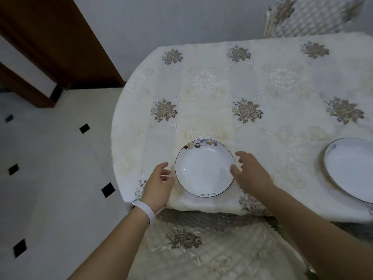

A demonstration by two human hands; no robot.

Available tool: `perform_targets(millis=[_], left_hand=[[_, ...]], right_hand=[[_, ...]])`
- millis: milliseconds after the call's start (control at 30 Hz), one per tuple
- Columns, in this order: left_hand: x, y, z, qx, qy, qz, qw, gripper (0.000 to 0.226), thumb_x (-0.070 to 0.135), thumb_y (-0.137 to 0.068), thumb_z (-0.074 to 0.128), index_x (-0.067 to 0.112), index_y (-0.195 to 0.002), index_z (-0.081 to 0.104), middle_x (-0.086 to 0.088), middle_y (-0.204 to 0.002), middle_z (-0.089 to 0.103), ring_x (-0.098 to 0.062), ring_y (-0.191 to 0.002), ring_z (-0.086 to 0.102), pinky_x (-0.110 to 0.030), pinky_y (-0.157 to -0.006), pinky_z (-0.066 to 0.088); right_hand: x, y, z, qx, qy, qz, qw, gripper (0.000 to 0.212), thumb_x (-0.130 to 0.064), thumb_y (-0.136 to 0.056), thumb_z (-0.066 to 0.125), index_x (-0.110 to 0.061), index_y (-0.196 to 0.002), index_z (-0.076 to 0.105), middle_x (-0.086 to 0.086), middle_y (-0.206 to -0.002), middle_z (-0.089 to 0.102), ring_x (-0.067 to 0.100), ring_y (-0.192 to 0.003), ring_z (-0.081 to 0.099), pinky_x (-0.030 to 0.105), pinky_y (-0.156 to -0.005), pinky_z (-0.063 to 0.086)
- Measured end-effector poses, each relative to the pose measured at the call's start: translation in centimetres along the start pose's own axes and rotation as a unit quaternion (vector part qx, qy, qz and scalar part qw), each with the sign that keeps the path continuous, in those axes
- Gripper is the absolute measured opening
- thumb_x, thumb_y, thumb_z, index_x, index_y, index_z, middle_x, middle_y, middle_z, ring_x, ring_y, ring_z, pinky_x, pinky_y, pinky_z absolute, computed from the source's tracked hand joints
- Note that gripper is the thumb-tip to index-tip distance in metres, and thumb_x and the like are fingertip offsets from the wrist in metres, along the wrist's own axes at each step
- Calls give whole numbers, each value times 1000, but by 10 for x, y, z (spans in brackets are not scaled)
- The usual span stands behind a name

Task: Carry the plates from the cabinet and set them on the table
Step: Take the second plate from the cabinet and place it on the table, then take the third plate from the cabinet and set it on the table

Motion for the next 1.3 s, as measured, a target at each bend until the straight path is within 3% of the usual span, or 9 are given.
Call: perform_targets(millis=[100, 233, 400, 833, 1000, 1300], left_hand=[[12, 20, -20, -4, -67, 54, 996, 43, 15, -93, 58, 28, -132, 48, 9, -121, 56, -10, -107, 54, -15, -73, 48], [24, 47, -52, 26, -228, 140, 963, 48, 24, -93, 57, 22, -140, 46, 14, -132, 47, -9, -122, 44, -22, -97, 32], [25, 80, -88, 76, -353, 190, 913, 44, 30, -91, 60, 20, -134, 56, 0, -140, 53, -22, -129, 47, -41, -107, 36], [-40, 206, -219, 239, -411, 161, 865, 44, 43, -85, 50, 21, -121, 64, -5, -124, 64, -28, -113, 59, -44, -95, 46], [-97, 275, -284, 283, -392, 123, 867, 47, 44, -85, 46, 19, -120, 65, -5, -125, 64, -28, -114, 59, -44, -95, 45], [-218, 411, -384, 363, -377, 39, 851, 42, 36, -83, 60, 20, -121, 66, -5, -124, 64, -28, -113, 59, -43, -96, 43]], right_hand=[[-15, 7, -11, -6, 40, -73, 996, 46, -41, -96, 48, -23, -138, 46, 0, -136, 50, 21, -115, 54, 37, -91, 46], [-46, 20, -20, -6, 111, -179, 978, 45, -44, -97, 48, -23, -136, 50, -3, -135, 51, 20, -119, 50, 34, -88, 42], [-101, 43, -15, 0, 166, -300, 939, 44, -42, -97, 48, -19, -135, 54, -1, -137, 55, 22, -124, 49, 34, -98, 40], [-265, 156, 57, -39, 233, -511, 826, 51, -48, -96, 45, -17, -135, 53, 5, -137, 55, 25, -123, 49, 38, -100, 40], [-320, 234, 118, -63, 246, -551, 795, 53, -51, -96, 42, -22, -139, 48, 0, -139, 51, 21, -126, 45, 34, -103, 36], [-403, 391, 247, -105, 284, -637, 709, 54, -55, -96, 36, -24, -139, 45, -1, -141, 48, 20, -132, 41, 36, -108, 31]])
Point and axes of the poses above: each hand's wrist, its own y-axis away from the middle knuckle, its own z-axis out of the palm, x = y × z, the point moved 2 cm from there along -y, towards the middle knuckle
